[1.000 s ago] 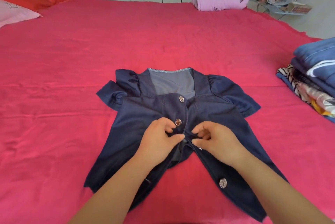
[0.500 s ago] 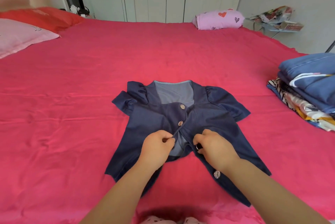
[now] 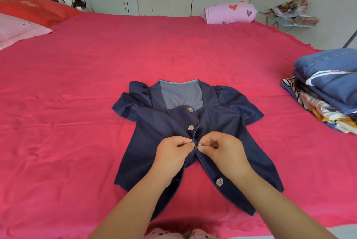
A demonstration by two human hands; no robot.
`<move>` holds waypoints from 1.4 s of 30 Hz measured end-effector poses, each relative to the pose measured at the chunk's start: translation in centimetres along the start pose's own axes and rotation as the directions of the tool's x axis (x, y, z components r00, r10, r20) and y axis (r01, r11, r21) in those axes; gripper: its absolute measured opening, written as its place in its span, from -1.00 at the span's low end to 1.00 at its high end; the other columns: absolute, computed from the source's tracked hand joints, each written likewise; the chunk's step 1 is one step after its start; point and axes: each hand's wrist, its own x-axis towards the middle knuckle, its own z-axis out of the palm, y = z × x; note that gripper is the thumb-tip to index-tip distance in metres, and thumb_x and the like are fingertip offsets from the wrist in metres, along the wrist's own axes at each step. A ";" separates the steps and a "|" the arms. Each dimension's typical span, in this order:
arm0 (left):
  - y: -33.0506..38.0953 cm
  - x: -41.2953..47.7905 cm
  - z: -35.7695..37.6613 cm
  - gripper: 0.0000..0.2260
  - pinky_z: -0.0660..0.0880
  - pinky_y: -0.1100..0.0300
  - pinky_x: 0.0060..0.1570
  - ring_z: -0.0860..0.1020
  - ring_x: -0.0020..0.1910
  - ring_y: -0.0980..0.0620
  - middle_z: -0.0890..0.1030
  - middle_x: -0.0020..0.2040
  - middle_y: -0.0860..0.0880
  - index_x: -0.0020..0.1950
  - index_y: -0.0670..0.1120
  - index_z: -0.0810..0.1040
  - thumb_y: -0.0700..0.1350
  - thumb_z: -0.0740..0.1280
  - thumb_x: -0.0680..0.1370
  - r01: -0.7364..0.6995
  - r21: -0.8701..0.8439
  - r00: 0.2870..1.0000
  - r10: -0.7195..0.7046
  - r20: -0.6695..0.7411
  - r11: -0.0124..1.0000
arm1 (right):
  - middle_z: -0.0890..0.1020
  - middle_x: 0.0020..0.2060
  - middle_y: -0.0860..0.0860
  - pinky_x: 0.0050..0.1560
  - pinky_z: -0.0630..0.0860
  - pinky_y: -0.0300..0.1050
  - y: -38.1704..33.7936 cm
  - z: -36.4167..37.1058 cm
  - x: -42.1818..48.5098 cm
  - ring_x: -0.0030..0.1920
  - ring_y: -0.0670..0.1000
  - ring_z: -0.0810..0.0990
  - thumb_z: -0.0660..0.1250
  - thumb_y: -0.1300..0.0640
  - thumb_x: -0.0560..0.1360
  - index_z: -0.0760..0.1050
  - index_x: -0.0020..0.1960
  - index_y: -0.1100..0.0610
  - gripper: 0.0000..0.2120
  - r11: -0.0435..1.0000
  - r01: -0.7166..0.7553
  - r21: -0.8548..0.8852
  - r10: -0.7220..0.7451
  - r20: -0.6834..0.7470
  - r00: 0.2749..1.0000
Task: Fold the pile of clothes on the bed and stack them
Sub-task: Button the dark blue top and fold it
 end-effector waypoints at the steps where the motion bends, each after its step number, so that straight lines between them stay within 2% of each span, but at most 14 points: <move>1: -0.1 0.0 0.0 -0.86 0.49 0.26 -0.07 0.58 -0.13 0.13 0.66 -0.12 0.03 -0.04 -0.08 0.67 -0.20 0.32 0.51 -0.008 0.014 1.000 0.008 0.010 1.000 | 0.59 -0.37 -0.18 -0.21 0.37 -0.52 0.1 0.1 -0.1 -0.27 -0.33 0.53 0.43 0.27 0.38 0.56 -0.27 0.04 -0.84 1.000 -0.005 0.019 0.005 -0.013 1.000; 5: -0.4 0.1 0.0 -0.84 0.56 0.17 0.00 0.63 -0.08 0.04 0.68 -0.12 -0.01 -0.05 -0.08 0.68 -0.23 0.30 0.53 0.027 -0.053 0.999 -0.025 0.042 0.998 | 0.58 -0.37 -0.22 -0.18 0.37 -0.54 0.3 0.5 -0.4 -0.25 -0.38 0.53 0.43 0.24 0.39 0.56 -0.28 0.03 -0.85 1.000 -0.013 0.005 0.013 -0.041 0.999; 9: -0.4 0.0 0.1 -0.79 0.57 0.29 -0.16 0.64 -0.20 0.09 0.68 -0.17 -0.05 -0.09 -0.10 0.64 -0.31 0.24 0.55 0.076 -0.185 0.992 -0.056 0.111 0.980 | 0.59 -0.37 -0.21 -0.17 0.39 -0.53 0.3 0.4 -0.5 -0.23 -0.35 0.54 0.43 0.26 0.38 0.54 -0.30 -0.03 -0.79 1.000 -0.011 0.024 0.012 -0.053 0.999; 13: -0.2 -0.1 0.3 -0.83 0.56 0.36 -0.26 0.62 -0.34 0.15 0.64 -0.18 -0.09 0.00 -0.22 0.60 -0.37 0.25 0.53 0.087 -0.220 0.991 -0.061 0.122 0.972 | 0.60 -0.41 -0.18 -0.22 0.41 -0.48 0.5 0.5 -0.6 -0.29 -0.28 0.56 0.42 0.30 0.37 0.52 -0.33 -0.04 -0.74 0.997 -0.041 0.062 0.043 -0.034 0.998; 18: 0.1 0.1 0.5 -0.87 0.56 0.36 -0.31 0.56 -0.47 0.20 0.61 -0.32 0.03 -0.19 -0.04 0.61 -0.26 0.39 0.47 -0.006 -0.033 1.000 0.006 0.019 0.999 | 0.64 -0.42 -0.08 -0.23 0.52 -0.32 0.9 0.9 -0.5 -0.36 -0.17 0.58 0.40 0.39 0.35 0.56 -0.29 0.08 -0.78 0.936 -0.197 0.291 0.197 0.031 0.980; 21: 0.0 0.3 0.6 -0.90 0.54 0.38 -0.28 0.55 -0.47 0.19 0.60 -0.25 0.03 -0.16 -0.04 0.63 -0.23 0.40 0.47 -0.123 0.104 0.992 0.125 -0.009 0.987 | 0.69 -0.28 0.11 -0.19 0.58 -0.24 0.8 1.4 -0.3 -0.22 0.02 0.66 0.36 0.43 0.37 0.58 -0.18 0.19 -0.83 0.788 -0.320 0.527 0.312 0.106 0.944; 25: -0.6 0.1 0.9 -0.92 0.50 0.32 -0.13 0.58 -0.29 0.08 0.55 -0.17 0.03 -0.10 -0.11 0.68 -0.21 0.38 0.49 -0.325 0.345 0.938 0.347 -0.003 0.881 | 0.69 -0.25 0.13 -0.20 0.60 -0.22 0.3 0.9 -0.1 -0.23 0.01 0.68 0.29 0.39 0.45 0.53 -0.02 0.23 -0.85 0.564 -0.402 0.721 0.361 0.222 0.906; 27: -1.0 0.1 1.1 -0.89 0.44 0.31 -0.08 0.56 -0.18 0.06 0.58 -0.15 -0.01 -0.06 -0.09 0.68 -0.19 0.36 0.50 -0.399 0.432 0.898 0.440 0.006 0.809 | 0.69 -0.29 0.07 -0.23 0.58 -0.24 0.4 0.8 -0.1 -0.27 -0.04 0.67 0.31 0.31 0.48 0.53 0.00 0.24 -0.89 0.536 -0.415 0.735 0.337 0.264 0.904; 29: -1.1 0.1 1.2 -0.86 0.41 0.36 -0.07 0.54 -0.13 0.10 0.59 -0.12 0.00 -0.01 -0.05 0.68 -0.18 0.35 0.51 -0.421 0.454 0.885 0.465 0.017 0.785 | 0.69 -0.15 0.15 -0.09 0.60 -0.14 0.8 1.1 0.0 -0.15 0.02 0.67 0.37 0.29 0.45 0.52 0.08 0.26 -0.79 0.545 -0.429 0.721 0.368 0.255 0.894; 31: -1.2 0.3 1.2 -0.86 0.45 0.33 -0.04 0.56 -0.16 0.10 0.60 -0.09 0.01 0.00 -0.05 0.68 -0.17 0.36 0.51 -0.412 0.431 0.897 0.441 0.035 0.803 | 0.67 -0.06 0.22 -0.06 0.61 -0.11 1.0 1.2 0.2 -0.10 0.07 0.67 0.36 0.36 0.43 0.51 0.12 0.28 -0.74 0.523 -0.445 0.727 0.395 0.257 0.882; 35: -1.1 0.3 0.9 -0.91 0.50 0.36 -0.12 0.60 -0.30 0.12 0.61 -0.13 0.02 -0.08 -0.08 0.68 -0.20 0.39 0.49 -0.362 0.350 0.925 0.379 0.021 0.864 | 0.67 -0.11 0.22 -0.18 0.64 -0.18 1.3 1.1 0.4 -0.17 0.07 0.67 0.28 0.46 0.43 0.51 0.10 0.29 -0.73 0.457 -0.469 0.756 0.408 0.291 0.866; 38: -0.7 0.4 0.9 -0.90 0.53 0.37 -0.25 0.58 -0.43 0.17 0.62 -0.34 0.07 -0.19 -0.06 0.66 -0.24 0.40 0.46 -0.125 0.104 0.991 0.129 -0.029 0.987 | 0.65 -0.10 0.22 -0.13 0.64 -0.14 1.2 1.6 0.5 -0.17 0.07 0.65 0.29 0.46 0.42 0.50 0.11 0.28 -0.71 0.484 -0.476 0.734 0.426 0.278 0.861; 40: -0.2 0.8 0.6 -0.89 0.50 0.37 -0.41 0.53 -0.53 0.17 0.60 -0.44 0.04 -0.23 -0.12 0.63 -0.29 0.37 0.46 0.165 -0.208 0.986 -0.161 0.036 0.964 | 0.66 -0.15 0.16 -0.08 0.59 -0.11 1.2 2.1 0.4 -0.18 0.07 0.62 0.32 0.42 0.41 0.48 0.08 0.20 -0.72 0.647 -0.427 0.631 0.416 0.177 0.892; 42: 0.4 0.9 0.3 -0.89 0.46 0.39 -0.50 0.51 -0.56 0.17 0.58 -0.46 0.00 -0.21 -0.20 0.59 -0.32 0.33 0.49 0.373 -0.442 0.928 -0.333 0.169 0.816 | 0.65 -0.26 0.01 -0.10 0.51 -0.18 1.2 2.1 0.1 -0.25 -0.01 0.59 0.35 0.36 0.41 0.44 -0.03 0.02 -0.72 0.901 -0.258 0.348 0.257 0.049 0.965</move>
